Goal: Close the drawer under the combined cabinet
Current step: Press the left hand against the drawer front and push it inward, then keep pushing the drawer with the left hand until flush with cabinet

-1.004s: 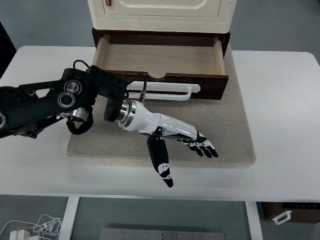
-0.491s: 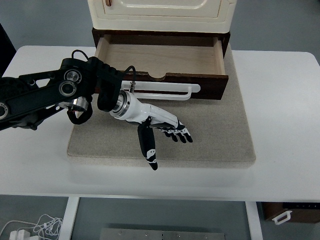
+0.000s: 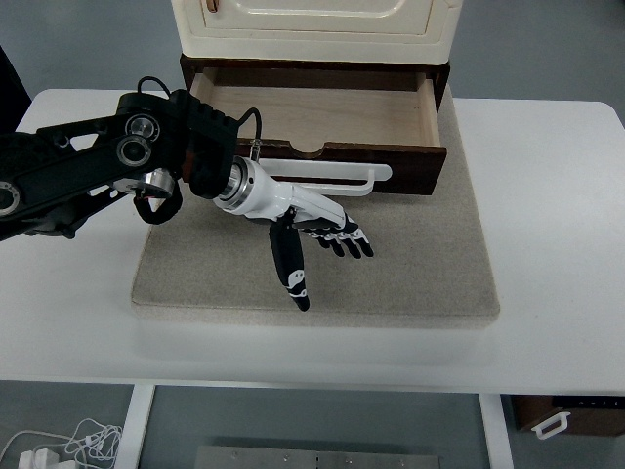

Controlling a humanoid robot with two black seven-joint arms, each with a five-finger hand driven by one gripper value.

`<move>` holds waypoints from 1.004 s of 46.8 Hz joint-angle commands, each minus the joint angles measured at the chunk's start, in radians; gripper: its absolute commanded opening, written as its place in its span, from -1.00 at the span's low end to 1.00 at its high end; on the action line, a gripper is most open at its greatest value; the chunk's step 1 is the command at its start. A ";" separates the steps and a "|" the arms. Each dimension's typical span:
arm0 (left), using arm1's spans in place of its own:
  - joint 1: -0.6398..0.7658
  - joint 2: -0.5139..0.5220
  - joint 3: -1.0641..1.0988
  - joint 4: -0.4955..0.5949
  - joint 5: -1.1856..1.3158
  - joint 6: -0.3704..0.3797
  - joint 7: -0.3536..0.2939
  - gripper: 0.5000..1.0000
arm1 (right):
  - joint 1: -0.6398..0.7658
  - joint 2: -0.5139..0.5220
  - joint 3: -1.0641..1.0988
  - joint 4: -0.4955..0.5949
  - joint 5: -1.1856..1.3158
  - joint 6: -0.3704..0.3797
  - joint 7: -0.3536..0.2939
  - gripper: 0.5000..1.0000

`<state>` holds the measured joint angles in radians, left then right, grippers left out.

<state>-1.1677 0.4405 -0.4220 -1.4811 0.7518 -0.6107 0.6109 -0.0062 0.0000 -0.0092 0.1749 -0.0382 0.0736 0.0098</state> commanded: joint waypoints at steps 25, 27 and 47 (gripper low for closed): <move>-0.047 -0.025 -0.024 0.125 0.001 0.000 0.000 1.00 | 0.000 0.000 0.000 0.000 0.000 0.000 -0.001 0.81; -0.049 -0.025 -0.024 0.137 0.001 0.000 0.000 1.00 | 0.000 0.000 0.000 0.000 0.000 0.000 -0.001 0.81; -0.056 -0.025 -0.069 0.231 0.014 0.000 0.000 1.00 | 0.000 0.000 0.000 0.000 0.000 0.000 0.001 0.81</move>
<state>-1.2234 0.4158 -0.4804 -1.2669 0.7626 -0.6109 0.6109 -0.0061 0.0000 -0.0092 0.1749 -0.0383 0.0739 0.0094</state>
